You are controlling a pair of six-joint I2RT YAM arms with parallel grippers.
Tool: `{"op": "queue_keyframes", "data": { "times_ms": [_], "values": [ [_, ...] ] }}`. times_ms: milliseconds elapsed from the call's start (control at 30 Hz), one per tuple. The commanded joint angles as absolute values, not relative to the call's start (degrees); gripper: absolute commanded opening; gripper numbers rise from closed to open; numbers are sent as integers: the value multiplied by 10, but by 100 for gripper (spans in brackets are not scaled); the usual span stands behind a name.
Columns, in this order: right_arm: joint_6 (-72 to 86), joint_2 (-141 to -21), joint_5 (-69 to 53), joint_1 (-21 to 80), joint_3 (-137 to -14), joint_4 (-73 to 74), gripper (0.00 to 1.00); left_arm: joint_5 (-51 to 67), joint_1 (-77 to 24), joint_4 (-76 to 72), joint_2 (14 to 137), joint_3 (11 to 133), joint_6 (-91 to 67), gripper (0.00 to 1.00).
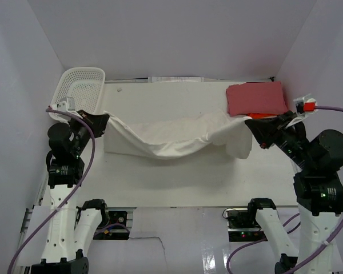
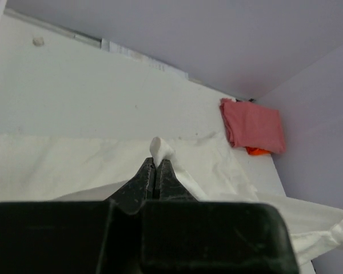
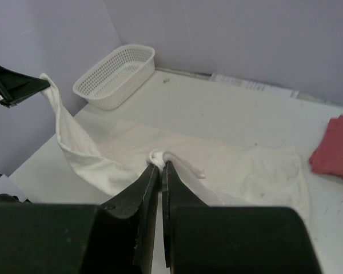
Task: Fold and stack the t-shirts
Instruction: Flatten out the tshirt
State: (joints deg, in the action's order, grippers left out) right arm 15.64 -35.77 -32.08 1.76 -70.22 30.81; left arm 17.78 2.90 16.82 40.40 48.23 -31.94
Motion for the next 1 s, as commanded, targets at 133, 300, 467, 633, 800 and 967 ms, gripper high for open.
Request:
{"op": "queue_keyframes", "data": {
  "times_ms": [133, 300, 467, 633, 800, 967],
  "values": [
    [85, -301, -313, 18, -897, 231, 8, 152, 31, 137, 313, 649, -300, 0],
    [74, -256, -287, 18, -939, 136, 8, 123, 31, 143, 287, 713, -292, 0],
    [57, -300, -273, 18, -1066, 143, 8, 85, 30, 156, 294, 790, -269, 0],
    [73, -337, -266, 18, -1132, 156, 8, 63, 29, 172, 290, 812, -267, 0],
    [92, -373, -252, 21, -1150, 170, 8, 47, 25, 174, 301, 813, -251, 0],
    [91, -404, -232, 29, -1059, 188, 8, 68, 25, 136, 341, 753, -256, 0]
  ]
}}
